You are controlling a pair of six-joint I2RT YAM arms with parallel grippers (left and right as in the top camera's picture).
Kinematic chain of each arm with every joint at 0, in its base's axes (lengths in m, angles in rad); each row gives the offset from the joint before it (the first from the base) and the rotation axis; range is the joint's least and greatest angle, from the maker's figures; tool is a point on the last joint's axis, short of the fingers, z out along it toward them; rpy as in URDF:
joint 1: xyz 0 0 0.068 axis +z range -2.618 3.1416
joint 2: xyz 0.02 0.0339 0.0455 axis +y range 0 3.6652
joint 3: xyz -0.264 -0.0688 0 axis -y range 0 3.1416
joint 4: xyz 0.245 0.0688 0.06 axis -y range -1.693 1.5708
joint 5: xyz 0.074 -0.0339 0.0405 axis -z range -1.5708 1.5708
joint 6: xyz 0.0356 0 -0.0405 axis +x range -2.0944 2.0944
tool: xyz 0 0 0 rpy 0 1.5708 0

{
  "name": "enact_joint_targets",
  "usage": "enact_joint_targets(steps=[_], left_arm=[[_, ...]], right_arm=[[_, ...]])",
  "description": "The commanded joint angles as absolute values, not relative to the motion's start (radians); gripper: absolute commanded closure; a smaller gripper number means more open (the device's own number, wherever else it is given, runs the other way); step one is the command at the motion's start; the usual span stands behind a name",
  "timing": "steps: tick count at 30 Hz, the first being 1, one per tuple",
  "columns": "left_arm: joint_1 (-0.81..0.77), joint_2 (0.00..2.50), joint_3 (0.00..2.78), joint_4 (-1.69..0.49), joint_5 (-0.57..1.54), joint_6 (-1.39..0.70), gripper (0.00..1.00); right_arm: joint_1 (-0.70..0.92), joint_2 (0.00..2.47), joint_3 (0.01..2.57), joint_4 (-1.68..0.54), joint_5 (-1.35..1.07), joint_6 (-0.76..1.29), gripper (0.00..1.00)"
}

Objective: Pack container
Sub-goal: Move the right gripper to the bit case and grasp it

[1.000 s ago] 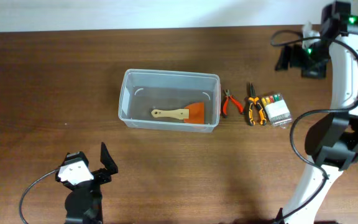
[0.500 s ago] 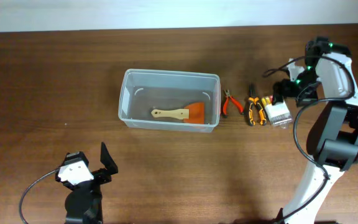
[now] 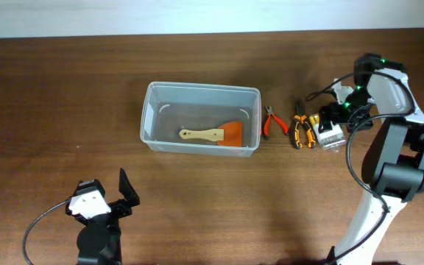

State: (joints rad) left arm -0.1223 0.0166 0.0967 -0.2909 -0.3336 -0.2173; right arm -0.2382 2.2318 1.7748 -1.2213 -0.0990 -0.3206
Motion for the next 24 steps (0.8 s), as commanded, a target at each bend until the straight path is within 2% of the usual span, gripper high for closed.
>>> enact_joint_targets(steps=[1,16,24], left_arm=[[-0.126,0.012,0.093,-0.292,-0.337,-0.208,0.01],[-0.126,0.012,0.093,-0.292,-0.337,-0.208,0.01],[-0.126,0.012,0.093,-0.292,-0.337,-0.208,0.01]], right_arm=[[-0.229,2.218,1.756,-1.221,-0.144,-0.367,0.12],[-0.18,2.219,1.755,-1.121,-0.006,-0.41,0.12],[-0.158,2.263,1.754,-1.117,0.016,-0.33,0.09]])
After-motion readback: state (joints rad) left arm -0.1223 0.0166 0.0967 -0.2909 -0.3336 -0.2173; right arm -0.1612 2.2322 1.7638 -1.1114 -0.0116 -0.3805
